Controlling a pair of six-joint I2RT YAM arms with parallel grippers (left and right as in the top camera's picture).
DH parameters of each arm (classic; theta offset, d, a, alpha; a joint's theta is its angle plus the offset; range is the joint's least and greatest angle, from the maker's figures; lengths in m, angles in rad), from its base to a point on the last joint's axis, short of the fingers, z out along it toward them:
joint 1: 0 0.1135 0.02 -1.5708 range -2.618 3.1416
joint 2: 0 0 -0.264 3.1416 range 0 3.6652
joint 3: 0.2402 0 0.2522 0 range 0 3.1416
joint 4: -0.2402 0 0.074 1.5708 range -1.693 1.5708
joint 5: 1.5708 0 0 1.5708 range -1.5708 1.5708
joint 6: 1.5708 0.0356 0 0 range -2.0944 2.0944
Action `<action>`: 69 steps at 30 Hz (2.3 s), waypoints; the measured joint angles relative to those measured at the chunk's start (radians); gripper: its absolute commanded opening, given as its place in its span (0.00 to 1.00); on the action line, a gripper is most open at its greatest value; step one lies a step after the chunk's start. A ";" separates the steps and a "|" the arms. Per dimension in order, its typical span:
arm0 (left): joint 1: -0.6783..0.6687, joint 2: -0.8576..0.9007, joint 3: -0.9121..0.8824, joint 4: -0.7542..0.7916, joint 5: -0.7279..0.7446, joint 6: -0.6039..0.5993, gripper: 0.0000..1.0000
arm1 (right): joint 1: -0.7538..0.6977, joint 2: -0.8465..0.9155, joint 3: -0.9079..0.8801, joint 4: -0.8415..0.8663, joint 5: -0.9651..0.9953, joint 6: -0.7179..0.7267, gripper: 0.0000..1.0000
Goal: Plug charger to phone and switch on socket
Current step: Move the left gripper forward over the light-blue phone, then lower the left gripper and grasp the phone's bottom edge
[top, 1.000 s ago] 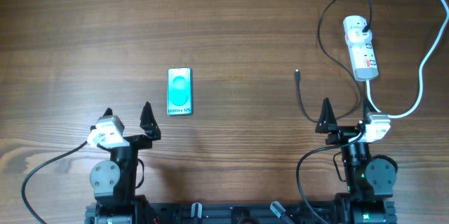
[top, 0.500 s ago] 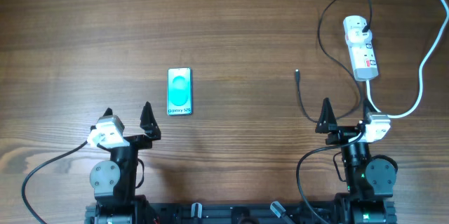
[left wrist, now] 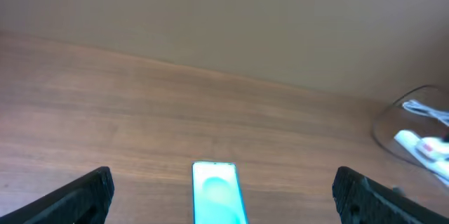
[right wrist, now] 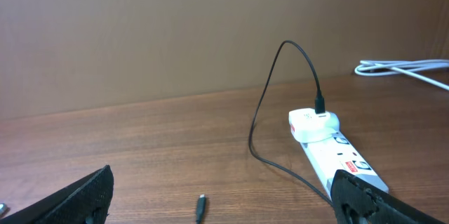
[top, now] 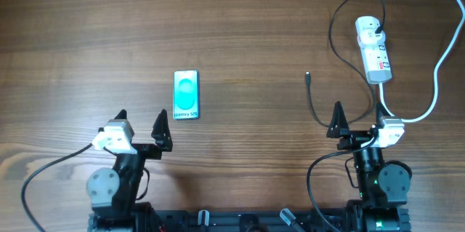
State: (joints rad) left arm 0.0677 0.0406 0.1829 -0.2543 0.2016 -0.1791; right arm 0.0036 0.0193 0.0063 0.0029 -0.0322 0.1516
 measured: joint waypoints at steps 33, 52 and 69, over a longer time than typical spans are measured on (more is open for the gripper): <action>-0.222 1.246 1.137 -0.637 -0.094 0.152 1.00 | 0.000 -0.002 0.000 -0.003 0.000 0.000 1.00; -0.240 1.732 1.138 -0.605 -0.141 0.101 1.00 | 0.000 -0.002 0.000 -0.003 0.000 0.000 1.00; -0.240 1.843 1.108 -0.570 -0.141 0.045 1.00 | 0.000 -0.002 0.000 -0.003 0.000 0.000 1.00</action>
State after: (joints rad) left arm -0.1722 1.8835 1.2907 -0.8242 0.0608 -0.1337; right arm 0.0040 0.0174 0.0063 0.0002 -0.0322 0.1516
